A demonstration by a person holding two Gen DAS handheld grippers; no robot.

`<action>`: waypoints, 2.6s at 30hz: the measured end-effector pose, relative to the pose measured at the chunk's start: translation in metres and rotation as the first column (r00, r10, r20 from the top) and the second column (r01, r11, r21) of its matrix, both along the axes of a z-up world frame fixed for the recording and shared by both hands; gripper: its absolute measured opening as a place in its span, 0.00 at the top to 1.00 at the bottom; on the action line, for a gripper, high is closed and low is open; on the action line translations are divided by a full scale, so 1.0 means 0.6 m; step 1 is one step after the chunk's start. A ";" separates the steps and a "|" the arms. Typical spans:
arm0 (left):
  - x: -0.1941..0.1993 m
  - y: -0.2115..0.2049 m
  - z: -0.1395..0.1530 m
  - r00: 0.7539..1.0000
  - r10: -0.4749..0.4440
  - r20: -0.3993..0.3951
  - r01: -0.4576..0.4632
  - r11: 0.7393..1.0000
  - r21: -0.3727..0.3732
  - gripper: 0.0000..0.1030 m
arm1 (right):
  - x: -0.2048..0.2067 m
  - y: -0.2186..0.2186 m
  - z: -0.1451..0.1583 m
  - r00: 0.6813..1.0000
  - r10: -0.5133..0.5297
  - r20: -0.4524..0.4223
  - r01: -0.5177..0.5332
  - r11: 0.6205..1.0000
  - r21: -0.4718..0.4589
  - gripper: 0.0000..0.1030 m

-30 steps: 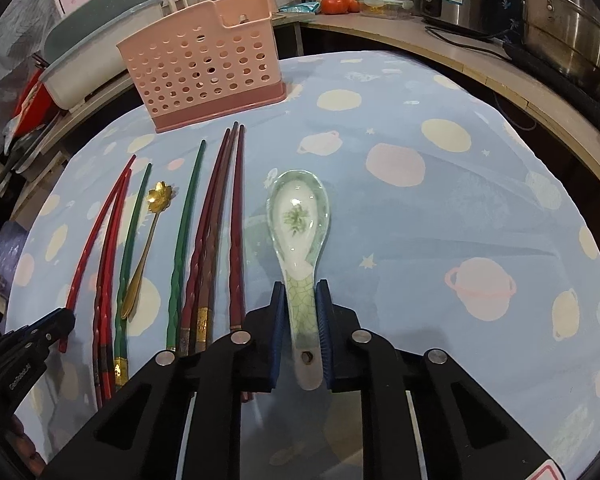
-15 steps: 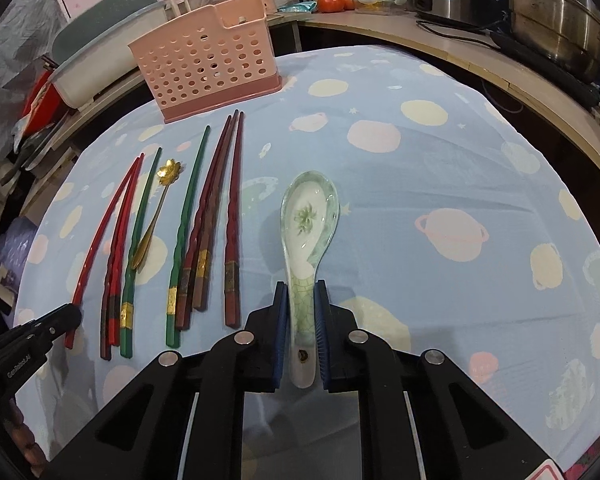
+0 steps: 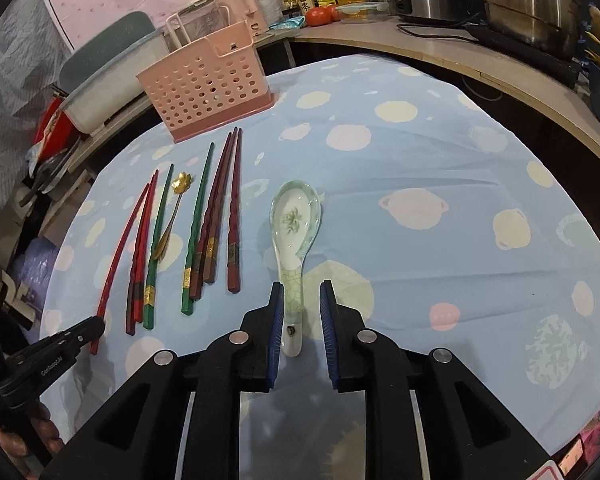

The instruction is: Organize utensils

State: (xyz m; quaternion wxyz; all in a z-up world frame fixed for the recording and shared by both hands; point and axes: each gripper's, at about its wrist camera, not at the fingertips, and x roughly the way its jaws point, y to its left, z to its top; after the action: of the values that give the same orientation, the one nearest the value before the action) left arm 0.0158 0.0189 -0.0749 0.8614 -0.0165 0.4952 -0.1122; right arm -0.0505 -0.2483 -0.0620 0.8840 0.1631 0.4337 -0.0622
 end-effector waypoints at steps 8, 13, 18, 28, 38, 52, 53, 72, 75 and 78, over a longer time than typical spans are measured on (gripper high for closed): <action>-0.001 -0.002 0.000 1.000 0.001 0.003 -0.001 1.000 0.002 0.93 | 0.016 0.015 -0.028 0.998 0.032 -0.057 -0.033 0.999 -0.020 0.82; 0.000 -0.002 -0.001 1.000 0.000 0.002 0.000 1.000 0.001 0.93 | 0.020 0.038 -0.027 0.996 0.066 -0.055 -0.066 0.998 -0.014 0.82; -0.002 -0.001 -0.001 1.000 -0.001 0.003 0.001 1.000 -0.003 0.93 | 0.027 0.053 -0.025 0.995 0.083 -0.056 -0.084 0.996 -0.003 0.82; 0.001 0.002 -0.001 1.000 -0.003 0.002 0.003 1.000 -0.010 0.93 | 0.052 0.053 -0.026 0.996 0.058 -0.061 -0.054 0.996 0.069 0.82; 0.002 0.002 -0.001 1.000 -0.002 0.000 0.002 1.000 -0.014 0.93 | 0.077 0.073 -0.026 0.997 0.029 -0.066 -0.028 0.999 0.020 0.64; 0.003 0.000 -0.002 1.000 -0.002 0.001 0.002 1.000 -0.012 0.93 | 0.069 0.076 -0.032 0.995 0.044 -0.091 -0.054 0.992 -0.111 0.69; 0.003 0.000 -0.002 1.000 -0.002 0.001 0.002 1.000 -0.012 0.93 | 0.060 0.073 -0.032 0.995 0.046 -0.094 -0.056 0.992 -0.113 0.69; -0.001 -0.002 -0.001 1.000 0.002 0.006 -0.002 1.000 -0.010 0.93 | 0.005 0.042 -0.034 0.998 0.056 -0.043 -0.060 0.991 -0.118 0.89; -0.002 0.001 0.000 1.000 0.000 0.002 0.000 1.000 -0.024 0.93 | 0.001 0.043 -0.030 0.997 0.063 -0.043 -0.068 0.990 -0.123 0.90; -0.004 0.008 0.001 1.000 -0.002 -0.003 0.002 0.999 -0.047 0.93 | -0.005 0.040 -0.020 0.997 0.065 -0.032 -0.069 0.990 -0.120 0.90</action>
State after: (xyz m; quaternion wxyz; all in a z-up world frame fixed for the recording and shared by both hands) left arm 0.0132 0.0237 -0.0741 0.8599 -0.0362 0.4936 -0.1246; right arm -0.0538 -0.2245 -0.0742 0.8878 0.0937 0.4465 -0.0608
